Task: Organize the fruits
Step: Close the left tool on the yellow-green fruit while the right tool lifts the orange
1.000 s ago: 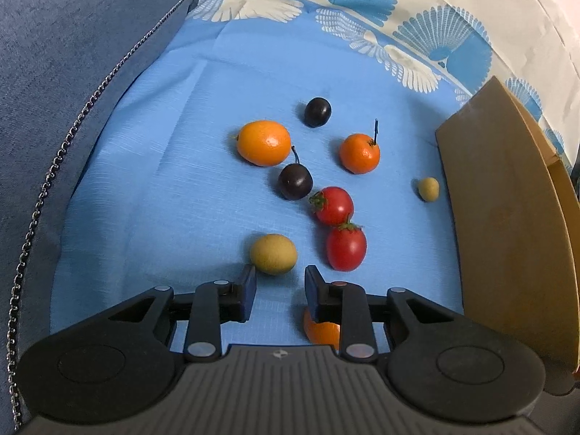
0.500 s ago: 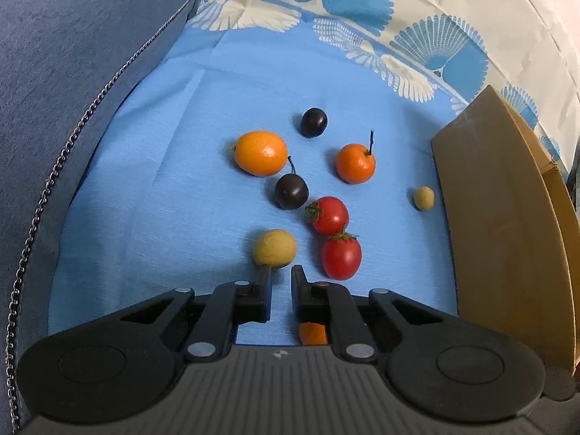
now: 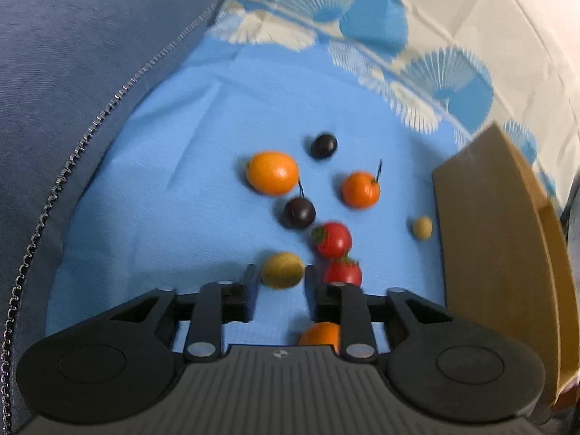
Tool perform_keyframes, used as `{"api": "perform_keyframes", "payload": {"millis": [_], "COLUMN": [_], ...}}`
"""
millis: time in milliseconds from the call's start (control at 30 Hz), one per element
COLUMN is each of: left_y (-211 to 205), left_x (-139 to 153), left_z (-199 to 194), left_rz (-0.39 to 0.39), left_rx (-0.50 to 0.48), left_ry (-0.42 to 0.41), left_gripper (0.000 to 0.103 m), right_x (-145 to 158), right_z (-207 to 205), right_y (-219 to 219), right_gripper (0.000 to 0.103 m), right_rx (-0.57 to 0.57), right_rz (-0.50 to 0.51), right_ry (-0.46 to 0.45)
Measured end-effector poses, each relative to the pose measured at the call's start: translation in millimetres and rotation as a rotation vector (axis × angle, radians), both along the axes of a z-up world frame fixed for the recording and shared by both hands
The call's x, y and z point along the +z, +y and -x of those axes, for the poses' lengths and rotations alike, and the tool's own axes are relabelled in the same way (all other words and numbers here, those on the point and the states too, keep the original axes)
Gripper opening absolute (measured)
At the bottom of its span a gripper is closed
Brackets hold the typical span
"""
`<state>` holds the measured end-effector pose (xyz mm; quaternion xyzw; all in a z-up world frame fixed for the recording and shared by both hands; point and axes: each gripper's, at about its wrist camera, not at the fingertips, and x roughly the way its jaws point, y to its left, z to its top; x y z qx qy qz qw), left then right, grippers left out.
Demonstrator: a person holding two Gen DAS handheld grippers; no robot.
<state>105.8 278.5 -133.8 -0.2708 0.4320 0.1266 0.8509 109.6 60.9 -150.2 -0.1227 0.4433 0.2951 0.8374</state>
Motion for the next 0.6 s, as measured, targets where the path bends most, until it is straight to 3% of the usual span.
{"api": "perform_keyframes", "payload": {"millis": [267,600], "left_y": [4.2,-18.3], "left_x": [-5.3,-14.1], "left_z": [-6.0,-21.0], "left_rz": [0.038,-0.075], "left_rx": [0.028,-0.027], "left_ry": [-0.028,-0.003], "left_gripper": [0.042,0.042], "right_x": [-2.3,-3.8], "right_z": [-1.7,-1.0], "right_y": [2.9,3.7], "right_gripper": [0.038,0.038], "right_rx": [0.004,0.015], "right_rz": [0.002,0.009], "right_ry": [0.004,-0.007]}}
